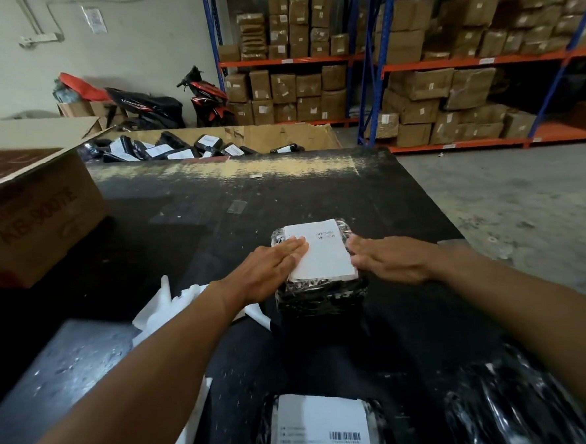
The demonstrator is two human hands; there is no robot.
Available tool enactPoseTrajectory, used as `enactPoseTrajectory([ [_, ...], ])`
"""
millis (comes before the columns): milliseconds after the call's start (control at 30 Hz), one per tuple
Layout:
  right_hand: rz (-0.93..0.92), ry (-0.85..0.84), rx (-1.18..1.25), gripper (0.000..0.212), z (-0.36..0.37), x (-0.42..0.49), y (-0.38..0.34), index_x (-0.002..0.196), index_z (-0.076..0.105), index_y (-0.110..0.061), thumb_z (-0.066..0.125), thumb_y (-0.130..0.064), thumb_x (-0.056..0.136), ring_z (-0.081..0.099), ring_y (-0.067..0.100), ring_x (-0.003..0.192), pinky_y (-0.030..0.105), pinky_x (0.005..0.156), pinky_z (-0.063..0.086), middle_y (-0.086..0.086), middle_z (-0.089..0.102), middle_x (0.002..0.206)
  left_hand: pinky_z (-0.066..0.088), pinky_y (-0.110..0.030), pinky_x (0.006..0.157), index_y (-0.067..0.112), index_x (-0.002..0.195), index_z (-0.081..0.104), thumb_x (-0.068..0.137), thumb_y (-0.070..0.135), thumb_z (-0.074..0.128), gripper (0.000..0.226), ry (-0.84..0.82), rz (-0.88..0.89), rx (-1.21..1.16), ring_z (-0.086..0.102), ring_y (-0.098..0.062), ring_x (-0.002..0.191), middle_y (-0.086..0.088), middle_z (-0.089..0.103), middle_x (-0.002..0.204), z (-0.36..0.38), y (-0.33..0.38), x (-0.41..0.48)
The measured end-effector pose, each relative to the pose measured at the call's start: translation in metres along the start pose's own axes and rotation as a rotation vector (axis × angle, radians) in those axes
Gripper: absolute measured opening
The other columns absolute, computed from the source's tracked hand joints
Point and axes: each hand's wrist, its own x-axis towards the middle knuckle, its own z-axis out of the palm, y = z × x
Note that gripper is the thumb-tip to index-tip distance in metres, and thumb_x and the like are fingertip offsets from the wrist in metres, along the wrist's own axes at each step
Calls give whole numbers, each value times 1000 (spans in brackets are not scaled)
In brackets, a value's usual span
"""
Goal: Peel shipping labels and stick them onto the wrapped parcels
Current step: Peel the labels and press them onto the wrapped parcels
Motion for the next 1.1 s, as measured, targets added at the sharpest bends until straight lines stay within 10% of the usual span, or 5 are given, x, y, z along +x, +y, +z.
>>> enactPoseTrajectory([
  [400,-31,125,-139,78,19,-4,-66,154,-17,-10,31,-46,104,-14,23,151,42,123,0,8,-22,162,5,-19,114,19,156,13,107,34,23,53,-128,42,262,5,-10,150,3,8,164,-1,4,-1],
  [700,249,-99,-380,89,40,-41,-63,151,-24,-8,44,-34,100,-18,23,150,43,122,-2,8,-31,158,10,-25,116,14,155,15,107,31,20,52,-100,60,268,5,-14,151,-1,9,164,4,3,-2],
  [867,123,110,-320,86,28,-16,-87,151,-24,-7,36,-45,102,-18,25,150,42,121,-3,11,-30,159,10,-25,117,14,155,16,107,31,22,52,-63,66,248,7,-15,151,-2,10,164,6,2,-5],
  [1100,254,-149,-268,83,29,-51,-69,153,-16,-5,42,-35,101,-9,24,152,41,122,4,10,-21,162,10,-27,117,14,155,16,107,31,19,52,-64,86,220,3,-15,151,-2,8,164,8,-2,-4],
])
